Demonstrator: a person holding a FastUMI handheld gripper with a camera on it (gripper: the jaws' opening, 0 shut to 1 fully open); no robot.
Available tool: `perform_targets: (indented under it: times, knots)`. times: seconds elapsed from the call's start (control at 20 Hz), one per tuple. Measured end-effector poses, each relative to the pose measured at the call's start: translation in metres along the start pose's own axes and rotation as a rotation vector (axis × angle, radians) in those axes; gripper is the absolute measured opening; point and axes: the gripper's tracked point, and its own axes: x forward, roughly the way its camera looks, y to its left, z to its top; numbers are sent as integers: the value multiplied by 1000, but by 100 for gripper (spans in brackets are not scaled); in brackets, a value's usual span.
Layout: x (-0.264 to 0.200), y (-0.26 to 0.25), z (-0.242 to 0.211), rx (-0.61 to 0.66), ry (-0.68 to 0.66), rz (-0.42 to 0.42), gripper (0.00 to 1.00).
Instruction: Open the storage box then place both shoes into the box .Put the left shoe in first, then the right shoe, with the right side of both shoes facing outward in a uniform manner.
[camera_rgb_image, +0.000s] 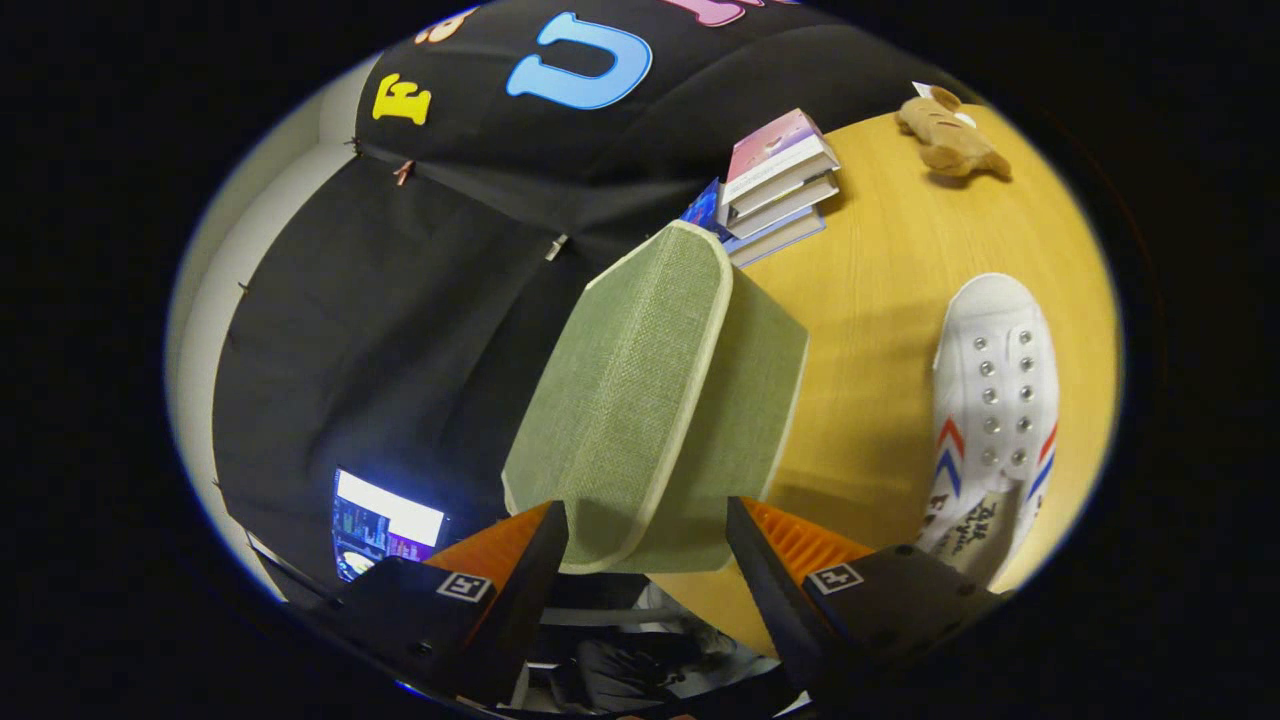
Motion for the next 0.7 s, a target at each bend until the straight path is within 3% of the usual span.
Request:
perform_targets:
  times: [0.25,0.45,0.6,0.7]
  knots:
    - [23,14,4,195,8,163,98]
    - [36,13,14,393,-8,237,98]
    - [27,22,17,436,1,282,95]
    - [23,22,20,446,-3,269,81]
